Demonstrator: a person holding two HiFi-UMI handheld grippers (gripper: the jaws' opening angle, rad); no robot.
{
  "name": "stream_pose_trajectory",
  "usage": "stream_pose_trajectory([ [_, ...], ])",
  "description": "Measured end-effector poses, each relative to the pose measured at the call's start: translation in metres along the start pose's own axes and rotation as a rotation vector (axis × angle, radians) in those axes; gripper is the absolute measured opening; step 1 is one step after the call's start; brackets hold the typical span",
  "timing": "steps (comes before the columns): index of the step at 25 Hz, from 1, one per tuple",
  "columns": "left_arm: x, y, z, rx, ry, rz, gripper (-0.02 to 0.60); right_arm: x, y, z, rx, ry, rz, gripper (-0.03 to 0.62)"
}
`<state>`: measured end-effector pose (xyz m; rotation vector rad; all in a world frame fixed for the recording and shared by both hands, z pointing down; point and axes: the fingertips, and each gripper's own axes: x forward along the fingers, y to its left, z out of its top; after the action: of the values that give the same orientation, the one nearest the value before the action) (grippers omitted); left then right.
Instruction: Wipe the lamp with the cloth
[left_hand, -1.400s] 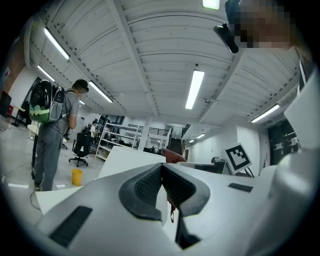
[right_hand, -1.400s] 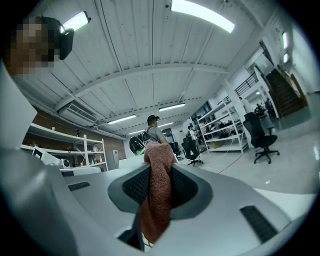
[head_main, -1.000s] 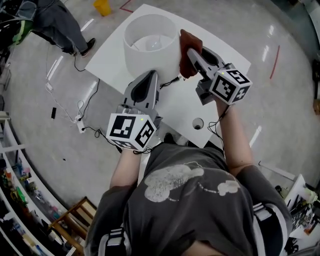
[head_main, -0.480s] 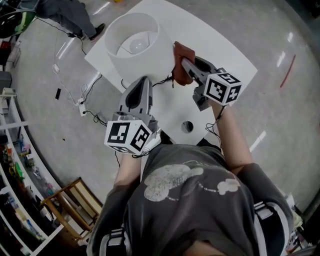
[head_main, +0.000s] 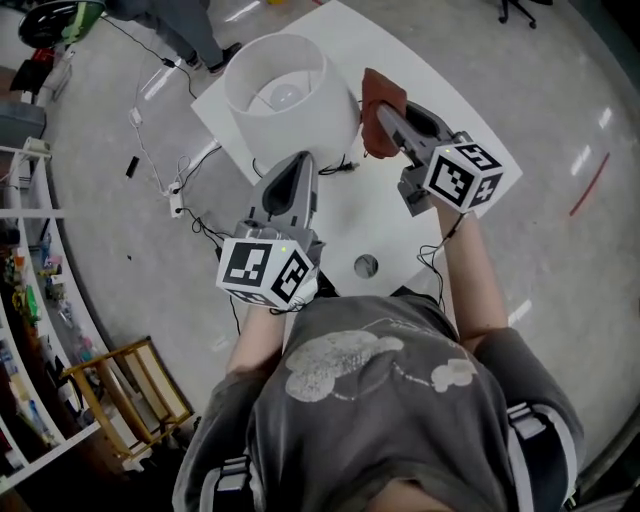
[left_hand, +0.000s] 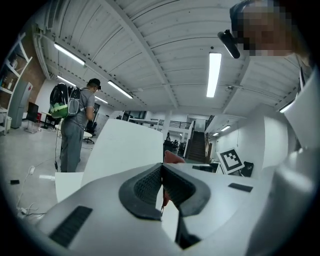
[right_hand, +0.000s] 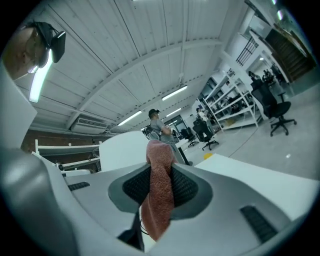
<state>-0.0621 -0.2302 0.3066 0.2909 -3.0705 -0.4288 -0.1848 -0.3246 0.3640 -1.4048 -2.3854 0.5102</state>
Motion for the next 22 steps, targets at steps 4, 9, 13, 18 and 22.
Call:
stream_pose_trajectory([
  [4, -0.012, -0.008, 0.013, 0.025, -0.052, 0.002, 0.008, -0.001, 0.03, 0.026, -0.07, -0.04, 0.071, 0.086],
  [9, -0.024, -0.025, 0.011, 0.044, -0.091, -0.002, 0.008, -0.003, 0.055, 0.04, -0.159, -0.057, 0.138, 0.086],
  [13, -0.036, -0.03, 0.016, 0.043, -0.101, 0.008, 0.008, 0.001, 0.068, 0.046, -0.214, -0.037, 0.144, 0.086],
  [18, -0.039, -0.025, 0.011, 0.04, -0.092, 0.032, 0.008, 0.006, 0.057, 0.041, -0.206, -0.018, 0.126, 0.086],
  [22, -0.04, -0.019, 0.012, 0.021, -0.076, 0.051, 0.008, 0.012, 0.046, 0.035, -0.186, 0.021, 0.094, 0.086],
])
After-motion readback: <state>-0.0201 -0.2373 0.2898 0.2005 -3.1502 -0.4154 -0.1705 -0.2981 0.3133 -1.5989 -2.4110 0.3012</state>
